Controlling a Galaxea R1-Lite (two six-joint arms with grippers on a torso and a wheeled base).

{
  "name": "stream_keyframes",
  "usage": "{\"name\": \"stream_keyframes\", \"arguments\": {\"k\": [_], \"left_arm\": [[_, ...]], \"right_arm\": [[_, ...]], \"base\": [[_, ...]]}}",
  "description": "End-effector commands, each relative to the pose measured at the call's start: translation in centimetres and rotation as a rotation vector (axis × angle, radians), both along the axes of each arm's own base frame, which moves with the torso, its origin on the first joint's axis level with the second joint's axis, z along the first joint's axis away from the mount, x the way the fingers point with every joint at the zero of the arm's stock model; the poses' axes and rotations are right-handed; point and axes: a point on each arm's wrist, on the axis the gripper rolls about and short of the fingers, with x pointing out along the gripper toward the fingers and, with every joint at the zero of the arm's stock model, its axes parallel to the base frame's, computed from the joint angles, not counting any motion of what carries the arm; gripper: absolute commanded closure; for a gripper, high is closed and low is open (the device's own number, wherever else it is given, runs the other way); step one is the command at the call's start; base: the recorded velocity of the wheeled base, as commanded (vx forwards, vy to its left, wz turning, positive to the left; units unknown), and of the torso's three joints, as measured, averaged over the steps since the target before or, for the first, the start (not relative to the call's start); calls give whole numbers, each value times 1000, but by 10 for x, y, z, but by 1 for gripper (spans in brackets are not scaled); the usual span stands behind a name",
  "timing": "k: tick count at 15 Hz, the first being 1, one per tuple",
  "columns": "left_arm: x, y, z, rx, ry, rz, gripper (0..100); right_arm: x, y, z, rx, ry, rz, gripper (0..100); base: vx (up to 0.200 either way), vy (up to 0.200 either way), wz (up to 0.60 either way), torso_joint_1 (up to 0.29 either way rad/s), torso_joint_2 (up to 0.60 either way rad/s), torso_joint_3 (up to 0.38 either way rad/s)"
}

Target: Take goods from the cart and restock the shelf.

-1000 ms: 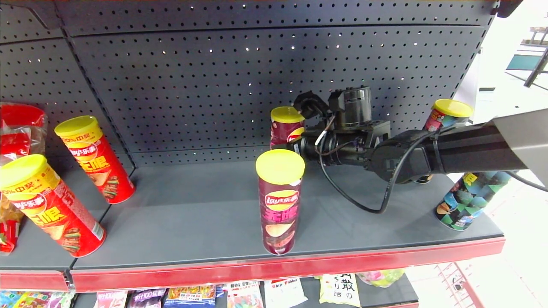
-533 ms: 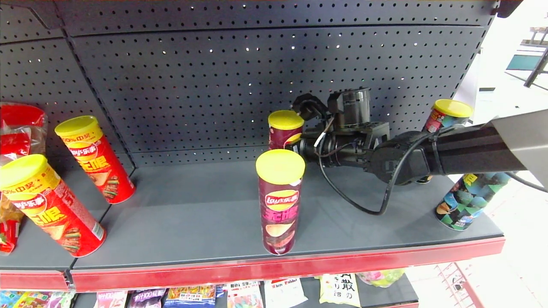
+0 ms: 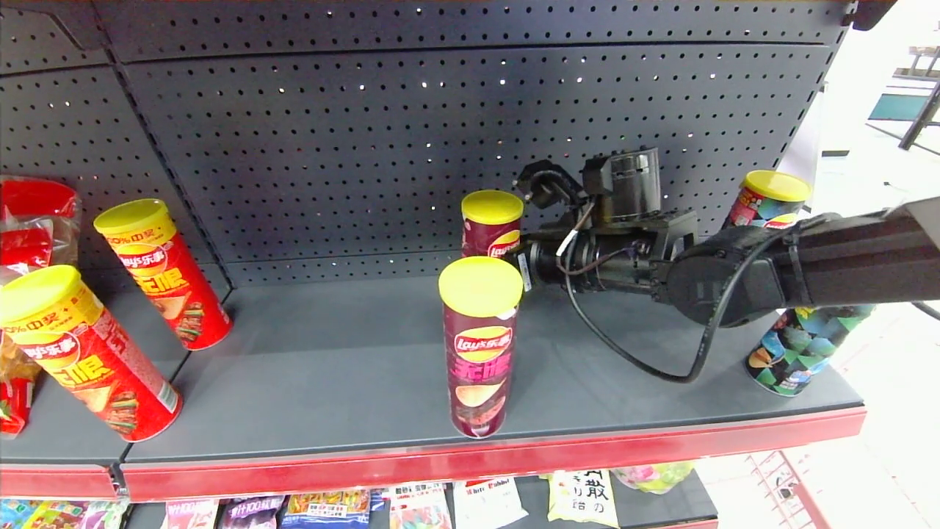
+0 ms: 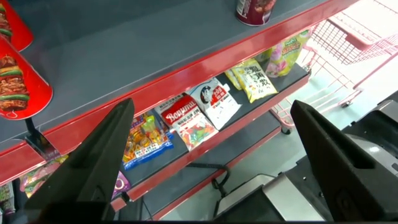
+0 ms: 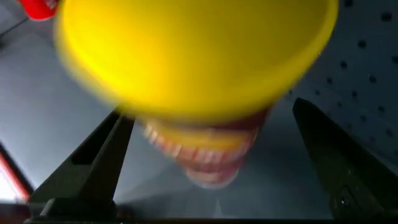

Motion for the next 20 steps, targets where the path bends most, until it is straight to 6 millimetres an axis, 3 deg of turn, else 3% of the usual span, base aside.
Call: {"name": "stream_keyframes", "arguments": {"k": [1, 11, 20], "left_arm": [[1, 0, 0, 1, 5, -2, 0], [2, -1, -4, 7, 22, -4, 0], [13, -5, -5, 38, 111, -5, 0]], "right_arm": [[-13, -8, 10, 7, -7, 0, 0], [-61, -45, 8, -31, 49, -83, 0], [-147, -102, 0, -55, 79, -127, 0]], "base": [[0, 0, 0, 0, 0, 0], [0, 0, 0, 0, 0, 0], [0, 0, 0, 0, 0, 0]]}}
